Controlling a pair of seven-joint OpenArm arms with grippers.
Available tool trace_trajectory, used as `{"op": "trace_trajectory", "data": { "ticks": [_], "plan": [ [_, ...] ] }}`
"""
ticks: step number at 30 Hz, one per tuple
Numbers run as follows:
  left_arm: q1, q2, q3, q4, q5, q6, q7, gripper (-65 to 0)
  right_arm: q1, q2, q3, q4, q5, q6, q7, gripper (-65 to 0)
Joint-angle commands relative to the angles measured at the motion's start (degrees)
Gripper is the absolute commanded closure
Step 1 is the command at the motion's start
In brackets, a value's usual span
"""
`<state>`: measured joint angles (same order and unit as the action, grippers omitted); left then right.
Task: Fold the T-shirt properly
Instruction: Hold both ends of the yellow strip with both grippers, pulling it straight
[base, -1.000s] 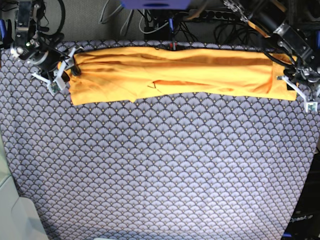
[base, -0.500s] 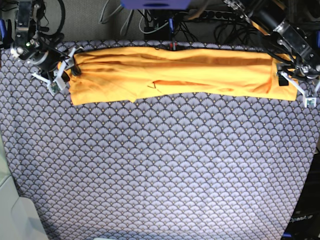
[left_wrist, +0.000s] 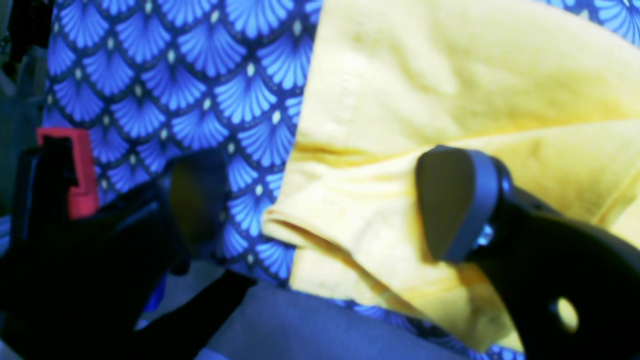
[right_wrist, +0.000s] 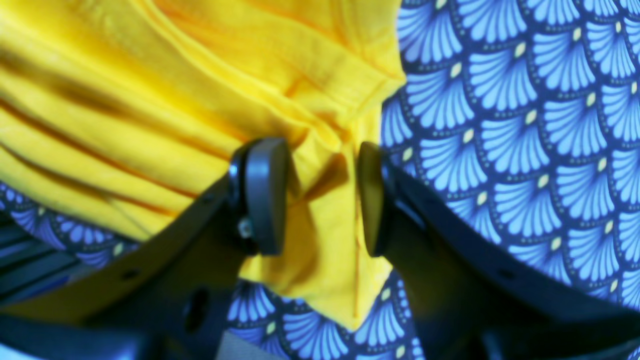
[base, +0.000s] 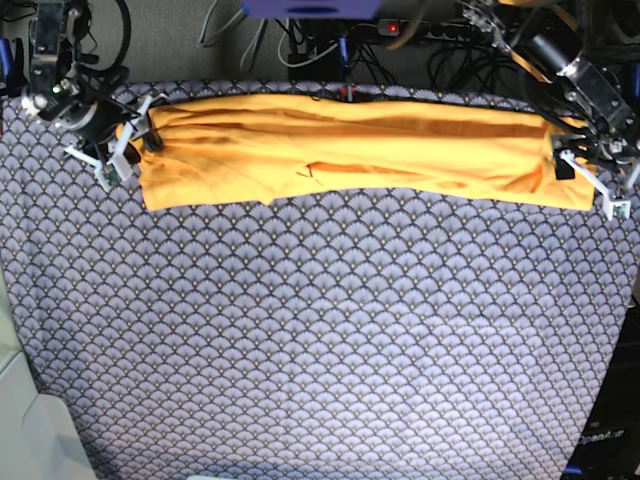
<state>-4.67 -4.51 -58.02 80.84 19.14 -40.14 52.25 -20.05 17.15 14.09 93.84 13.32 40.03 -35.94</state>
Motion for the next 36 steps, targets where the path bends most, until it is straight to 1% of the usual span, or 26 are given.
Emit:
{"op": "trace_trajectory", "data": {
  "ticks": [1, 3, 5, 6, 9, 13, 14, 15, 26, 27, 29, 34, 36],
  "plan": [
    [0.14, 0.95, 0.30, -1.06, 2.01, 0.14, 1.51, -59.4, 0.05, 0.57, 0.11, 0.62, 0.08, -0.03, 0.21, -25.6],
    [0.31, 1.22, 0.30, -1.15, 2.01, 0.14, 1.51, -58.5, 0.05, 0.57, 0.11, 0.62, 0.08, -0.03, 0.21, -25.6],
    [0.58, 2.01, 0.39, -1.23, 2.01, 0.14, 1.51, -52.4, 0.05, 0.57, 0.11, 0.62, 0.08, -0.03, 0.21, -25.6],
    [0.58, 2.10, 0.39, -1.23, 2.01, 0.14, 1.51, -47.3, 0.05, 0.57, 0.11, 0.71, 0.08, -0.03, 0.21, -25.6],
    [0.67, 2.27, 0.39, -1.85, 2.01, 0.14, 1.51, -29.0, 0.05, 0.57, 0.11, 0.71, 0.08, -0.03, 0.21, -25.6],
    [0.58, 1.83, 0.39, -5.10, 2.01, 0.14, 1.51, -6.2, 0.67, 0.57, 0.11, 0.71, 0.08, -0.03, 0.21, -25.6],
    [0.58, 1.74, 0.39, -5.89, 2.01, 0.14, 1.51, -1.6, 0.76, 0.57, 0.11, 0.71, 0.08, -0.03, 0.21, -25.6],
    [0.58, 1.66, 0.39, -6.77, 2.01, 0.14, 1.51, 0.0, 0.76, 0.57, 0.11, 0.71, 0.08, -0.03, 0.21, -25.6],
    [0.31, 0.87, 0.39, -6.86, 2.36, 0.14, 2.21, 0.0, 0.76, 0.57, 0.11, 0.71, 0.08, -0.03, 0.21, -25.6],
    [0.31, 0.87, 0.39, -6.86, 2.45, 0.14, 2.56, -1.1, 0.76, 0.57, 0.11, 0.71, 0.08, -0.03, 0.21, -25.6],
    [0.31, 0.34, 0.30, -6.16, 2.10, 0.14, 3.88, -8.6, 0.76, 0.57, 0.11, 0.71, 0.08, -0.03, 0.21, -25.6],
    [0.67, 0.07, -0.05, -0.53, 2.01, 0.14, 5.03, -31.6, 0.49, 0.57, 0.11, 0.71, 0.08, -0.03, 0.21, -25.6],
    [0.67, 0.07, -0.05, 2.11, 1.92, 0.14, 5.73, -38.0, 0.41, 0.57, 0.11, 0.71, 0.08, -0.03, 0.21, -25.6]
  ]
}}
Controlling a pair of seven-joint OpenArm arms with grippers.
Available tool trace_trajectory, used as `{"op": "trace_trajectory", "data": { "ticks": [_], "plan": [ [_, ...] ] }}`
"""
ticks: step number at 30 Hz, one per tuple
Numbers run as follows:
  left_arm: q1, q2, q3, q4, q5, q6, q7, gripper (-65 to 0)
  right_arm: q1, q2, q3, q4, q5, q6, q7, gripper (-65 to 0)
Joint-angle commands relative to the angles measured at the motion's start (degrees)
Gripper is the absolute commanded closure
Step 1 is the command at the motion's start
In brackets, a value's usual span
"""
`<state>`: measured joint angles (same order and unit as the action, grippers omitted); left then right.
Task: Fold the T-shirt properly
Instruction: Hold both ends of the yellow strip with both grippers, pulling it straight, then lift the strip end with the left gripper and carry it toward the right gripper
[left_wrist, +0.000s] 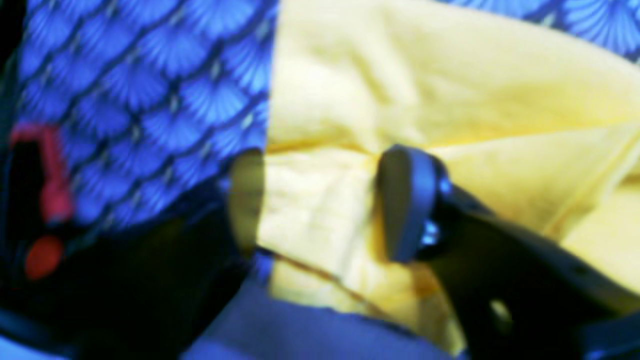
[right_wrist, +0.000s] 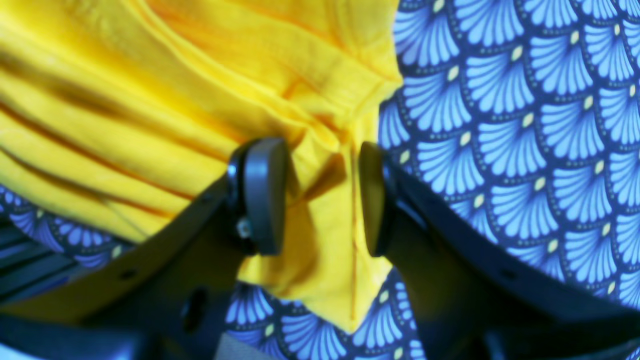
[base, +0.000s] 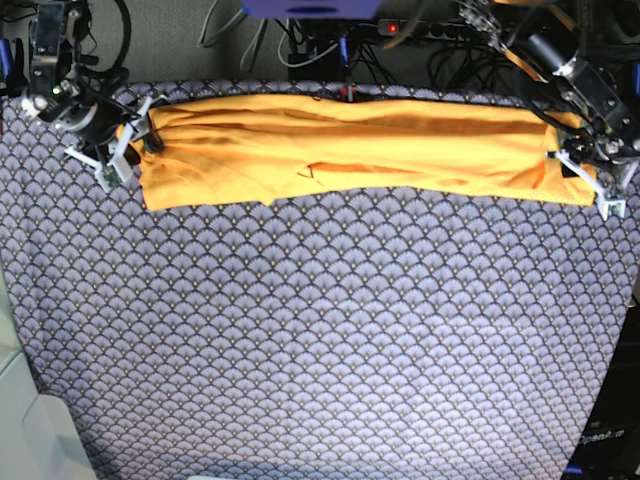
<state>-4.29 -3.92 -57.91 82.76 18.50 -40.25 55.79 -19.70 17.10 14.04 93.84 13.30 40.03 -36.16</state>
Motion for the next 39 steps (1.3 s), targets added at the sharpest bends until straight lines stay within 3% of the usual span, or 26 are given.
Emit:
{"op": "trace_trajectory", "data": {
  "ticks": [1, 13, 15, 24, 30, 36, 39],
  "plan": [
    [0.29, -0.52, -0.16, 1.33, 2.55, 0.25, 2.45, -39.1, 0.06, 0.61, 0.15, 0.71, 0.11, -0.03, 0.43, -25.6],
    [-0.85, -1.04, -0.16, 0.97, 2.55, 0.25, 1.92, -39.9, -0.03, 0.61, 0.15, 0.71, 0.11, -0.03, 0.43, -25.6],
    [-0.94, -2.80, -0.24, -2.10, 2.11, 0.25, 1.84, -40.0, -0.03, 0.61, 0.15, 0.71, 0.11, -0.03, 0.43, -25.6],
    [1.17, -9.57, 1.78, -13.27, -14.59, 0.25, 2.36, -54.5, -0.12, 0.70, 0.15, 0.62, 0.11, -0.03, 0.43, -25.6],
    [2.23, -8.96, 4.94, -13.71, -16.08, 0.25, 2.54, -54.4, -0.12, 0.70, 0.15, 0.62, 0.11, -0.03, 0.34, -25.6],
    [3.20, -5.53, 7.05, -13.71, -16.08, 0.25, 2.63, -54.2, -0.12, 0.70, 0.15, 0.62, 0.11, -0.03, 0.34, -25.6],
    [3.81, -4.74, 7.14, -13.71, -16.08, 0.25, 2.36, -47.2, -0.12, 0.70, 0.15, 0.62, 0.11, -0.03, 0.34, -25.6]
  ]
}}
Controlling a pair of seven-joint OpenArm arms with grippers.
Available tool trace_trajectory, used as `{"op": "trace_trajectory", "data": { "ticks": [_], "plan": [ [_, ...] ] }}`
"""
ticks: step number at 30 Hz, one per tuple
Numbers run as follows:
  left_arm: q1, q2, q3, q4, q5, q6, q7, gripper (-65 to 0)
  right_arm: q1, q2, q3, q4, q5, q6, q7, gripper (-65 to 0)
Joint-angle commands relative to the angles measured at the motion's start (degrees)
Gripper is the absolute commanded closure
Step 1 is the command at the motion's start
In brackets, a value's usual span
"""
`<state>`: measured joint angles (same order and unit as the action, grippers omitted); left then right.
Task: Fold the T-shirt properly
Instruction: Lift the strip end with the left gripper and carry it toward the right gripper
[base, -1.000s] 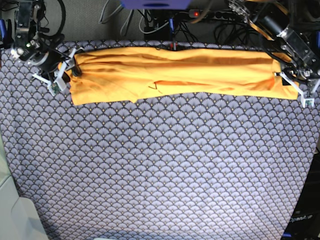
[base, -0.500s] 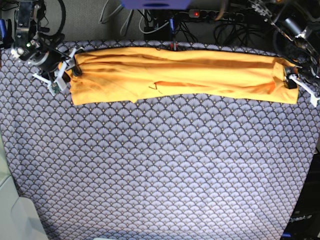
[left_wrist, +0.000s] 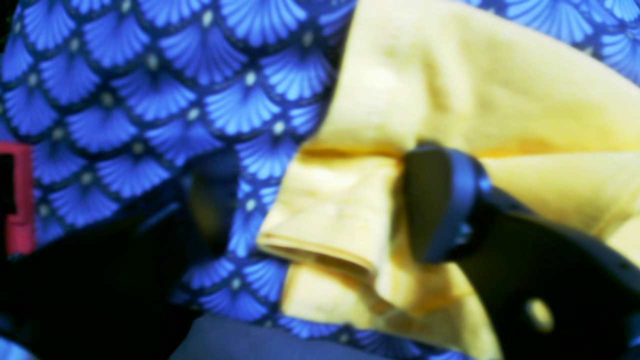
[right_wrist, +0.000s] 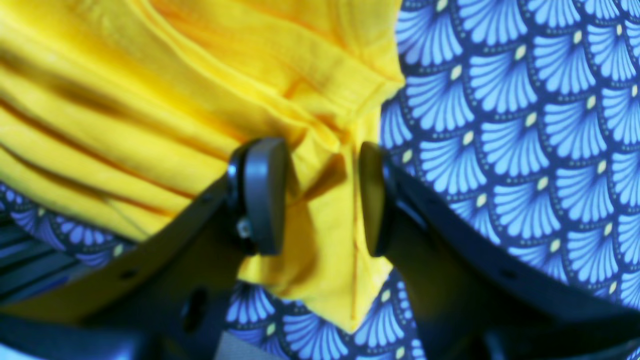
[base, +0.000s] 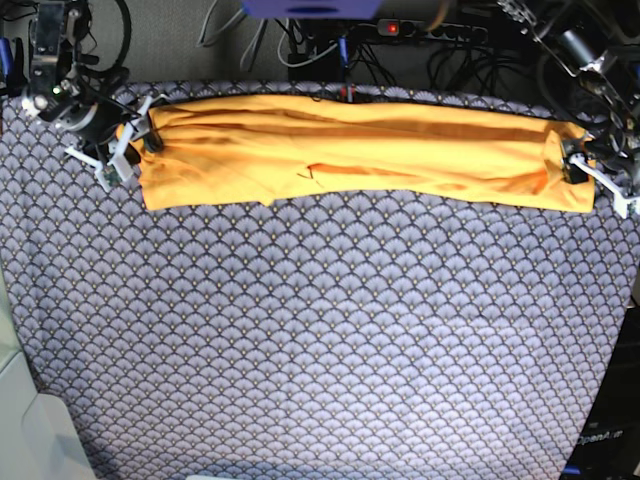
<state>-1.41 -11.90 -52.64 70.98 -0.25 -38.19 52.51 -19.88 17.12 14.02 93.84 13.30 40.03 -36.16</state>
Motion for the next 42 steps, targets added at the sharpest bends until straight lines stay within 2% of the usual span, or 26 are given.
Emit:
{"op": "trace_trajectory", "data": {
  "ticks": [1, 7, 10, 13, 18, 21, 29, 33, 35, 42],
  "plan": [
    [1.10, 3.24, 1.87, -1.93, 2.67, -1.81, 5.73, -43.1, 0.05, 0.68, 0.18, 0.62, 0.11, -0.03, 0.34, -25.6],
    [1.98, 3.51, 1.87, -2.01, 2.76, -1.81, 5.73, -10.3, 0.14, 0.59, 0.18, 0.62, 0.11, -0.03, 0.34, -25.6],
    [2.07, 3.51, 1.87, -2.01, 2.84, -1.81, 5.82, -0.9, 0.32, 0.59, 0.18, 0.62, 0.11, -0.03, 0.34, -25.6],
    [2.07, 3.51, 1.87, -1.93, 2.76, -1.81, 5.91, 0.0, 0.41, 0.59, 0.18, 0.62, 0.11, -0.03, 0.34, -25.6],
    [1.89, 3.77, 1.79, 1.94, 2.58, -1.81, 9.86, 0.0, 0.32, 0.59, 0.18, 0.62, 0.11, -0.03, 0.34, -25.6],
    [1.81, 6.14, 1.87, 8.89, 2.58, -1.81, 11.36, 0.0, 0.14, 0.59, 0.18, 0.62, 0.11, -0.03, 0.34, -25.6],
    [3.21, 10.80, 9.08, 32.27, 2.93, -1.81, 19.53, 0.0, 0.14, 0.59, 0.18, 0.62, 0.11, -0.03, 0.34, -25.6],
    [3.48, 12.03, 14.36, 40.80, 3.20, -1.81, 25.60, 0.0, 0.14, 0.59, 0.18, 0.62, 0.11, -0.03, 0.34, -25.6],
    [3.30, 12.38, 16.38, 42.73, 3.20, -1.81, 27.49, 0.0, 0.14, 0.50, 0.18, 0.62, 0.11, -0.03, 0.34, -25.5],
    [3.48, 15.11, 21.39, 43.00, 5.66, -1.81, 27.49, 0.0, 0.14, 0.50, 0.18, 0.62, 0.11, -0.03, 0.34, -25.5]
  ]
}}
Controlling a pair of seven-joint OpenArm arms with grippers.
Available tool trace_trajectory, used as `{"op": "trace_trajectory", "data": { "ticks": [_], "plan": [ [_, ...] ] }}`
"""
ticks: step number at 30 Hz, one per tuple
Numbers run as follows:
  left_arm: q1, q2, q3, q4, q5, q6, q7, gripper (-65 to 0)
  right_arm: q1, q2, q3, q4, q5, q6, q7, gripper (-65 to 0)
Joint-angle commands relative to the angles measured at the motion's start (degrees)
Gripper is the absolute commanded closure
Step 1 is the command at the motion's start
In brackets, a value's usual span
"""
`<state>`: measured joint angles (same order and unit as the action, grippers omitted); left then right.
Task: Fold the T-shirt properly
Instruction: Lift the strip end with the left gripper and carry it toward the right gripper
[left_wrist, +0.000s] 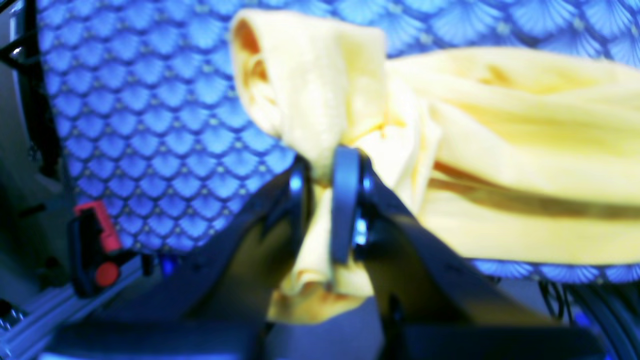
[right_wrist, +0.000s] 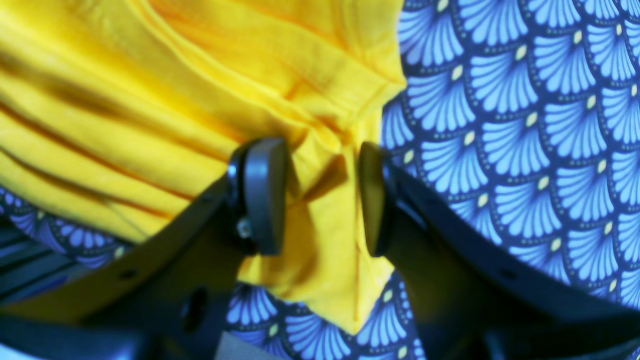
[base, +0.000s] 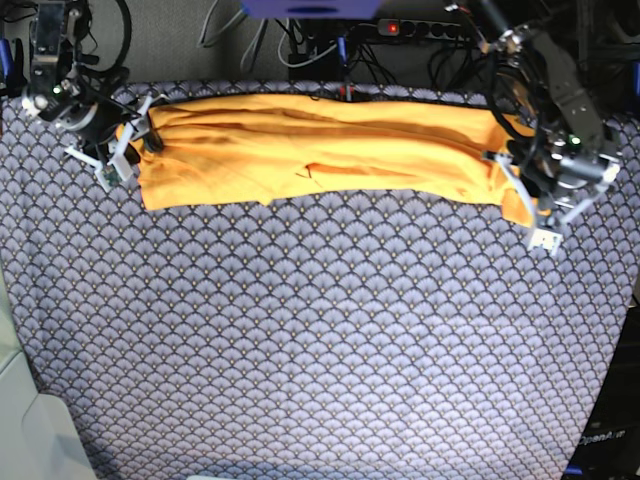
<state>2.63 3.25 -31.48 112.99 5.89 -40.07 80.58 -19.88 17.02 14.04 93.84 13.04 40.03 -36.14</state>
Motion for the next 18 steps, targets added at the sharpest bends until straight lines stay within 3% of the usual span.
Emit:
{"op": "trace_trajectory", "data": {
  "ticks": [1, 7, 15, 18],
  "plan": [
    [-0.48, 0.67, 1.55, 0.99, 0.31, 0.07, -0.58, 0.0, 0.14, 0.61, 0.15, 0.62, 0.37, -0.03, 0.32, -25.5],
    [0.49, 5.75, 9.29, 1.34, 5.14, 0.07, -0.58, 0.0, 0.14, -0.09, 0.15, 0.62, 0.37, -0.03, 0.32, -25.5],
    [1.37, 5.75, 22.83, 1.08, 18.77, 0.07, -3.17, 0.0, 0.14, -0.09, 0.15, 0.62, 0.37, -0.03, 0.32, -25.5],
    [1.28, 5.75, 29.24, 1.08, 20.09, 0.07, -3.17, 0.0, 0.14, -0.09, 0.15, 0.62, 0.37, -0.03, 0.32, -25.5]
  ]
}}
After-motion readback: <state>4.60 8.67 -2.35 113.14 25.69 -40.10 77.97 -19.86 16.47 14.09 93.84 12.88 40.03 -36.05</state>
